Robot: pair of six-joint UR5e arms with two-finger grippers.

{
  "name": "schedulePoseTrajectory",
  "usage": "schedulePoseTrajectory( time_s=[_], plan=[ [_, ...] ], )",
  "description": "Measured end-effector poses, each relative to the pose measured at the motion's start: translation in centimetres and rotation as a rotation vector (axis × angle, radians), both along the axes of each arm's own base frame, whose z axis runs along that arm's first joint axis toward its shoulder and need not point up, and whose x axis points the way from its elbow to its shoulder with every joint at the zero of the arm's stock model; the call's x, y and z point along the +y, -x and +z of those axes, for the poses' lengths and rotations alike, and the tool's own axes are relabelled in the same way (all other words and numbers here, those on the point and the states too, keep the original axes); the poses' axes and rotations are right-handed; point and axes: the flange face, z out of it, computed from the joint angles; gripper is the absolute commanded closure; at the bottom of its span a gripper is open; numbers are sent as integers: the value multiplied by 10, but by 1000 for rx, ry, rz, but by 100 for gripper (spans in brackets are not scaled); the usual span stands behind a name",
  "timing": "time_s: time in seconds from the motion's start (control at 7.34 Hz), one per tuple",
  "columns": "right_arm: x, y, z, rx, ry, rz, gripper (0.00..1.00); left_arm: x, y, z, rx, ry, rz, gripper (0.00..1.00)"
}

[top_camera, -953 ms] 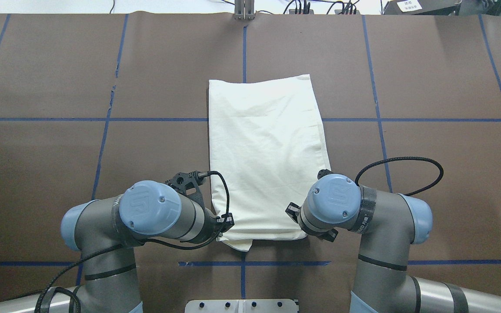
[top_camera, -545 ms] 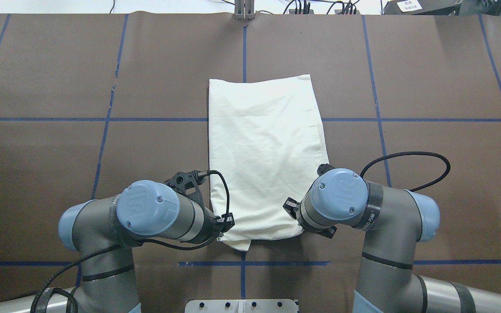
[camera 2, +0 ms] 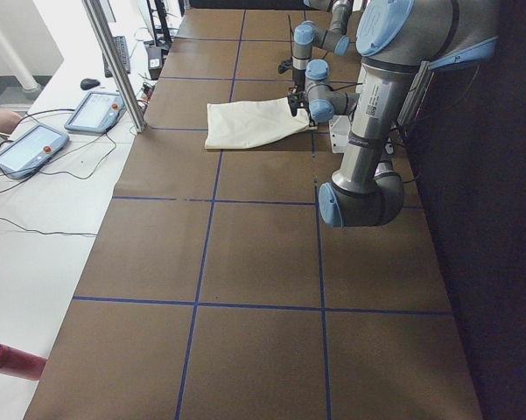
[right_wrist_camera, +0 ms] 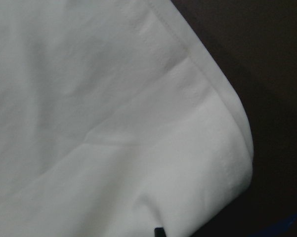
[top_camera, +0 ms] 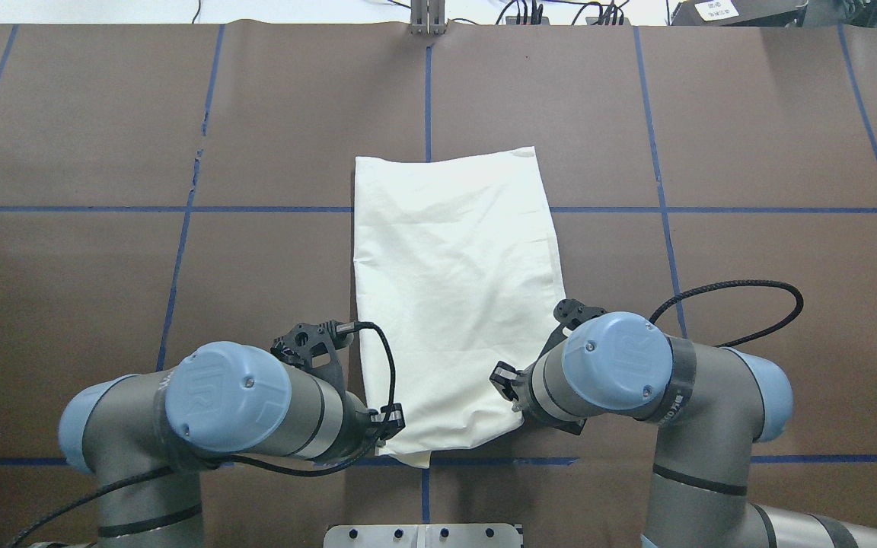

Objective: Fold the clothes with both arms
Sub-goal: 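Fold the near edge over toward the far edge with both grippers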

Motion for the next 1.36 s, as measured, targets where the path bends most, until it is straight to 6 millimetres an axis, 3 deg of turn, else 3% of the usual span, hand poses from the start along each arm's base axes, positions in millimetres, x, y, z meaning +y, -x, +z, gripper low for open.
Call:
schedulePoseTrajectory(
  time_s=[0.27,0.41,0.68,0.82,1.09,1.36],
  plan=[
    [15,-9,-1,-55,-15,-24,100,16,11,-3,5,1,26,100],
    [14,-10,-4,-68,-21,-23,100,12,14,-4,5,-1,19,100],
    [-19,-19,-16,-88,-76,3,100,-25,28,-6,7,-3,-51,100],
    [-54,-23,-25,-94,-96,23,100,-60,36,-10,8,-11,-109,100],
    [-157,-27,-45,-100,-55,66,100,-147,40,-8,-26,-48,-207,100],
    [-251,-14,-60,-66,-27,97,100,-225,36,6,-47,-57,-255,100]
  ],
)
